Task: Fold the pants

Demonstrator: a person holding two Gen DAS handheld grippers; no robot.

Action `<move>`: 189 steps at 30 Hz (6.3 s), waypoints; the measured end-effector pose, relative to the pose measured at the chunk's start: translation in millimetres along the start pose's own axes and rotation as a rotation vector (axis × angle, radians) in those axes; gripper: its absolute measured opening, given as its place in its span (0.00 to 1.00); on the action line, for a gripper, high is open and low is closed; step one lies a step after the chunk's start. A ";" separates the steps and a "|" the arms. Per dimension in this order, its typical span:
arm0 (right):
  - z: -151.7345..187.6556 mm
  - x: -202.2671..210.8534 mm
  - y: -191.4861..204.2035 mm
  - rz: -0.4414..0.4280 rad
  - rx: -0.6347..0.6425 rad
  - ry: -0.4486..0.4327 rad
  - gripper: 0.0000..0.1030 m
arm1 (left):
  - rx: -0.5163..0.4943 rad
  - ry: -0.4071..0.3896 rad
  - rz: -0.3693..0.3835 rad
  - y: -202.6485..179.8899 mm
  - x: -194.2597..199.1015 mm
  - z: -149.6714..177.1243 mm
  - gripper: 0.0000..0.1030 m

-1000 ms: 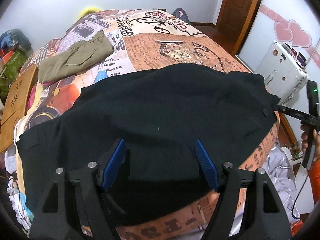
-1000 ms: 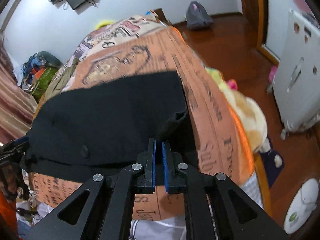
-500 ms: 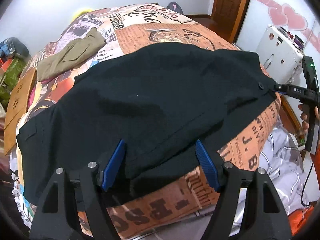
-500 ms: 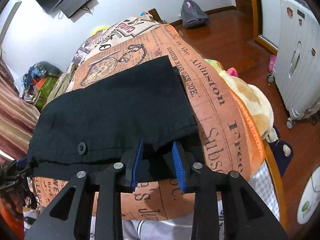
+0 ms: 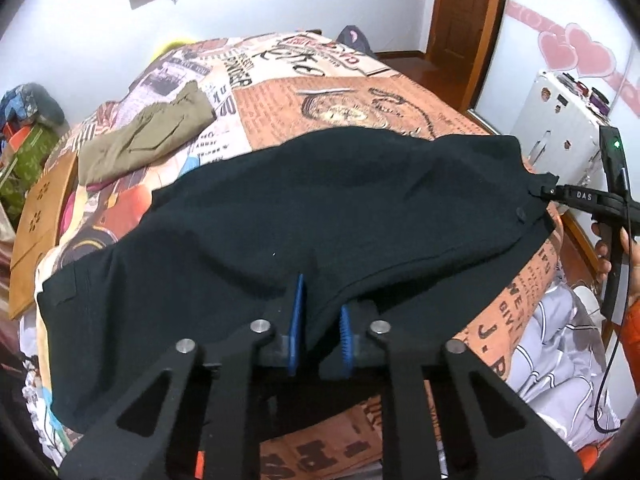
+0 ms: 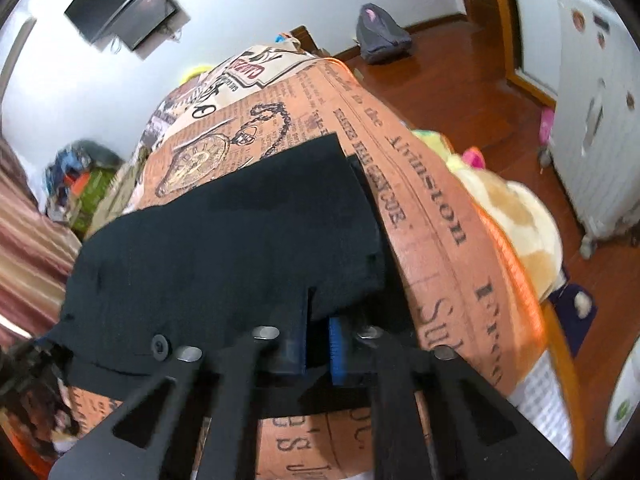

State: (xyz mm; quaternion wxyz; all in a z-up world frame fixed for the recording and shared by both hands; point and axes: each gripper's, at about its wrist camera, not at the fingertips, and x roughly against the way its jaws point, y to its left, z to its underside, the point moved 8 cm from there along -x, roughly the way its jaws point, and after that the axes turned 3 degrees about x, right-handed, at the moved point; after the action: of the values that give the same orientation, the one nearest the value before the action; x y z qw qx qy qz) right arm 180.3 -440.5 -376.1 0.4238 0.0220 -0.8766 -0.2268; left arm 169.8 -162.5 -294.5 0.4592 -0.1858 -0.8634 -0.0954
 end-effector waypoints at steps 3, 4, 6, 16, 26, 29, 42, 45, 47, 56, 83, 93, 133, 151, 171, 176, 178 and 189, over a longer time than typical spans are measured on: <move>-5.2 17.1 3.6 -0.006 0.012 -0.043 0.06 | 0.007 -0.015 0.016 1.7 8.3 -1.6 0.11; -7.1 23.4 5.2 -0.003 0.022 -0.060 0.06 | 0.016 -0.017 0.030 2.6 11.1 -1.4 0.11; -8.8 36.3 8.0 -0.005 0.035 -0.087 0.06 | 0.033 -0.022 0.051 5.0 15.7 -1.4 0.11; 17.4 25.3 -0.9 0.028 0.021 -0.028 0.06 | 0.011 0.017 0.076 -4.5 12.4 20.5 0.11; 31.7 15.6 -13.7 0.033 0.000 0.047 0.08 | 0.035 0.068 0.095 -0.8 19.0 39.6 0.33; 29.6 23.5 -18.7 0.082 0.038 0.046 0.17 | 0.022 0.064 0.086 4.5 33.0 42.2 0.33; -17.7 51.0 -18.3 0.157 0.125 -0.039 0.22 | 0.099 -0.014 0.019 56.7 55.0 -20.8 0.38; -30.8 43.8 -13.2 0.146 0.134 -0.043 0.22 | 0.081 -0.018 0.009 61.5 37.2 -45.9 0.38; -38.6 36.7 -7.5 0.142 0.150 -0.038 0.22 | 0.072 -0.014 0.017 64.3 23.5 -59.3 0.38; -70.7 -7.7 70.7 0.024 0.332 0.011 0.33 | 0.076 0.100 0.046 94.5 -54.3 -89.7 0.38; -35.5 -114.8 237.2 -0.271 0.739 0.269 0.17 | 0.117 0.135 0.092 128.4 -126.6 -90.2 0.30; -39.8 -109.3 237.2 -0.228 0.788 0.194 0.04 | 0.128 0.125 0.037 132.7 -129.1 -93.2 0.30; -28.2 -136.7 358.6 -0.370 0.860 0.318 0.39 | 0.347 0.088 0.024 216.2 -63.0 -9.9 0.48; 23.0 -215.6 420.7 -0.313 0.975 0.571 0.31 | 0.516 0.015 -0.157 343.1 -36.4 45.7 0.52; 2.9 -224.8 432.3 -0.223 0.996 0.378 0.04 | 0.485 -0.013 -0.267 353.4 -34.0 52.1 0.60; -6.8 -216.9 428.8 -0.245 0.975 0.375 0.04 | 0.458 0.015 -0.313 356.6 -32.0 49.2 0.61; -24.3 -205.0 422.0 -0.205 0.971 0.315 0.04 | 0.442 0.029 -0.346 359.2 -30.2 48.0 0.61; -117.1 -96.6 296.9 -0.107 0.756 0.125 0.22 | 0.418 -0.015 -0.306 322.0 -0.1 3.5 0.54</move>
State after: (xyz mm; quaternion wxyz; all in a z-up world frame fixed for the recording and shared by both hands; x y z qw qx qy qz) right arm 375.9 -196.6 -260.3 0.4260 0.2360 -0.8685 0.0922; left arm 298.8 132.5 -298.5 0.4615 0.0453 -0.8858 0.0180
